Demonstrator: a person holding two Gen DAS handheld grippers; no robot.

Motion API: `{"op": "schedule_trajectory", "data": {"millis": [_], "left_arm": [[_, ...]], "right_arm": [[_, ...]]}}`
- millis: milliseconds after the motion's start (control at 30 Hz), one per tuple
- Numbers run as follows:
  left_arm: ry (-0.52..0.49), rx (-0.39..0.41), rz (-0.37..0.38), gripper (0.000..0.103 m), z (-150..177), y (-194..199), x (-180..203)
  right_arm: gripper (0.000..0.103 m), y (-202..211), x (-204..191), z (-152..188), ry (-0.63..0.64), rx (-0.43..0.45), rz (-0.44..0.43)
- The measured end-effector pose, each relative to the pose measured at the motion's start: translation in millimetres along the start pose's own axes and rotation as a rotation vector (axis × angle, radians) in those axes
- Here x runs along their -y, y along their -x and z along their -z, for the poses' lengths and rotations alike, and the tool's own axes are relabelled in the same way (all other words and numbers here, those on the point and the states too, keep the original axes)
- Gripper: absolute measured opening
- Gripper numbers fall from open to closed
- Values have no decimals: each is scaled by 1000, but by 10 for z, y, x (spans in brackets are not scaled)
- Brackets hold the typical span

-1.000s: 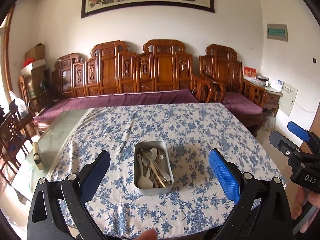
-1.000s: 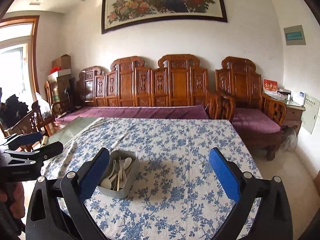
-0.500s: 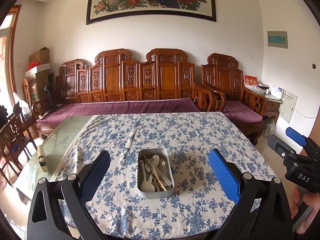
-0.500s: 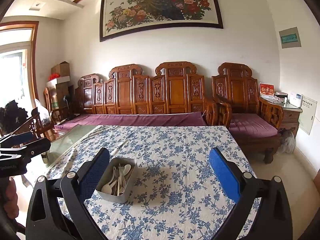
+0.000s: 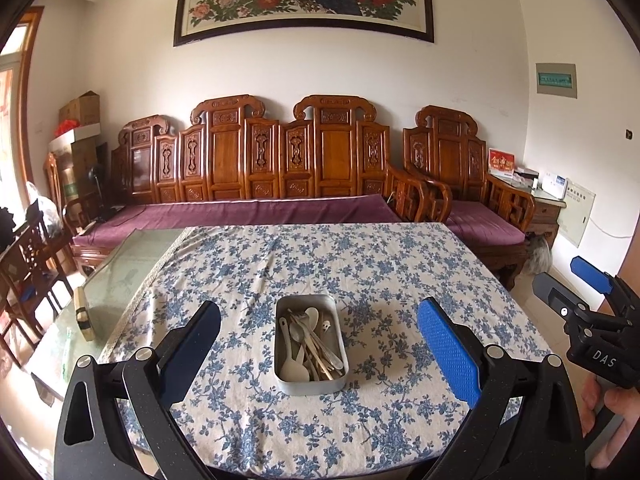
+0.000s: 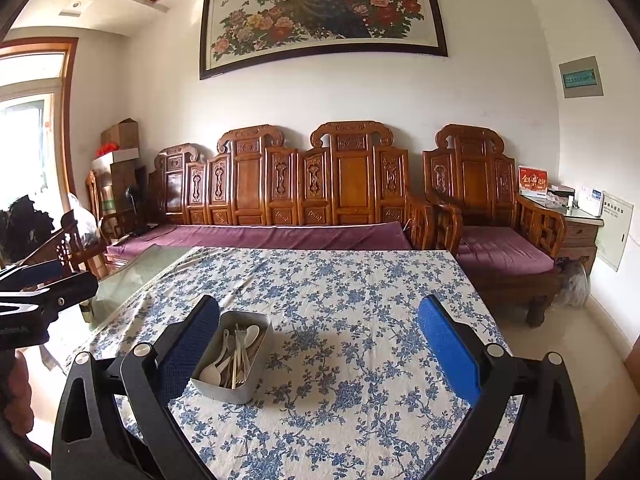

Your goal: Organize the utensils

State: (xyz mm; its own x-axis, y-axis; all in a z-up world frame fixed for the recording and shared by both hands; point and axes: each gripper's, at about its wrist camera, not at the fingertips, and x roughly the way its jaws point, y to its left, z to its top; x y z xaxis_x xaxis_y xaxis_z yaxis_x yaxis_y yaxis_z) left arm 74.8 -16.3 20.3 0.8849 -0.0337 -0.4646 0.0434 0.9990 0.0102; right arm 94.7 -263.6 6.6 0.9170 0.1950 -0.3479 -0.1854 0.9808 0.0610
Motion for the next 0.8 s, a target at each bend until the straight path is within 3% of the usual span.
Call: {"op": "schedule_trajectory", "data": {"millis": [800], "left_arm": [[-6, -1, -2, 95, 16, 5, 7]], "right_arm": [[100, -46, -35, 50, 3, -7, -6]]}}
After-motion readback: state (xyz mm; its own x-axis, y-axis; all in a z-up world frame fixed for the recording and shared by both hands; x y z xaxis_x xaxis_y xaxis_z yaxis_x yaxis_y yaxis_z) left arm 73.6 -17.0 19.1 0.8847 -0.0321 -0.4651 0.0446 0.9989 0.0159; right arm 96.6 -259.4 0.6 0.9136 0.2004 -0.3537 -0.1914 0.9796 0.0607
